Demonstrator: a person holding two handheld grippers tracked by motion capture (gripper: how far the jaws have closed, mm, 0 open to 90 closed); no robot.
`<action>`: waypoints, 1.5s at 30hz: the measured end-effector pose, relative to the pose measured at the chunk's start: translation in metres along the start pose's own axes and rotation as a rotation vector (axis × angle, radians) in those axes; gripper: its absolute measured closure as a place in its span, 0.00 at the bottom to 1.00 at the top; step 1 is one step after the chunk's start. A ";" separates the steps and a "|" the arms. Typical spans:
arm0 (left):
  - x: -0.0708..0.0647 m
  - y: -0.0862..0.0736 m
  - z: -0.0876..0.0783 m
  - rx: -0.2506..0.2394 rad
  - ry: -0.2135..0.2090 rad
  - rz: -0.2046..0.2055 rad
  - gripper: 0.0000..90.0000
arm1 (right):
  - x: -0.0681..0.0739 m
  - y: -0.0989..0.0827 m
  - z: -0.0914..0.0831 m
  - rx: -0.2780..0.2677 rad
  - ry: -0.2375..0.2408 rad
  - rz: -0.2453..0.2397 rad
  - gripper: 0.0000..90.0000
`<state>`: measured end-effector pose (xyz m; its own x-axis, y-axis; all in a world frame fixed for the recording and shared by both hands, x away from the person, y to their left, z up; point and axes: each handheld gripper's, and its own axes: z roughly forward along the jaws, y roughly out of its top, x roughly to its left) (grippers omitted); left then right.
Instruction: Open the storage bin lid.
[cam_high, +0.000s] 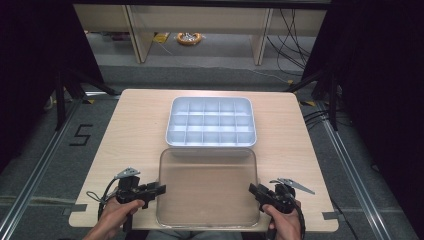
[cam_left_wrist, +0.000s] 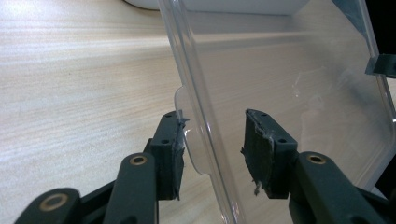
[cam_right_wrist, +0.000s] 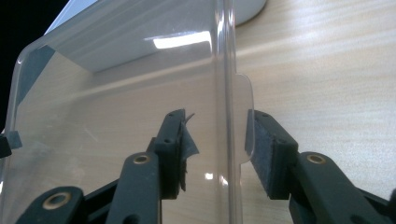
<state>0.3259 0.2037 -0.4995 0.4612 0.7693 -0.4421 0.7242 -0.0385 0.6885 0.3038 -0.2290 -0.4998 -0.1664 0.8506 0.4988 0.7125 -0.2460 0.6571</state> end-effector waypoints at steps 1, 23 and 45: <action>0.000 0.000 0.000 0.000 0.000 0.000 0.63 | -0.005 0.000 0.002 -0.009 0.009 -0.054 0.65; 0.005 -0.001 0.013 0.050 0.034 -0.003 0.60 | -0.006 -0.002 0.010 0.039 -0.030 -0.030 0.63; -0.005 0.000 0.009 0.070 0.110 0.147 0.54 | 0.000 0.005 0.004 0.011 -0.068 -0.007 0.49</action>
<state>0.3281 0.1938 -0.5027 0.5087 0.8172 -0.2711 0.6887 -0.1973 0.6977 0.3102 -0.2285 -0.4992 -0.1251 0.8819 0.4546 0.7188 -0.2352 0.6542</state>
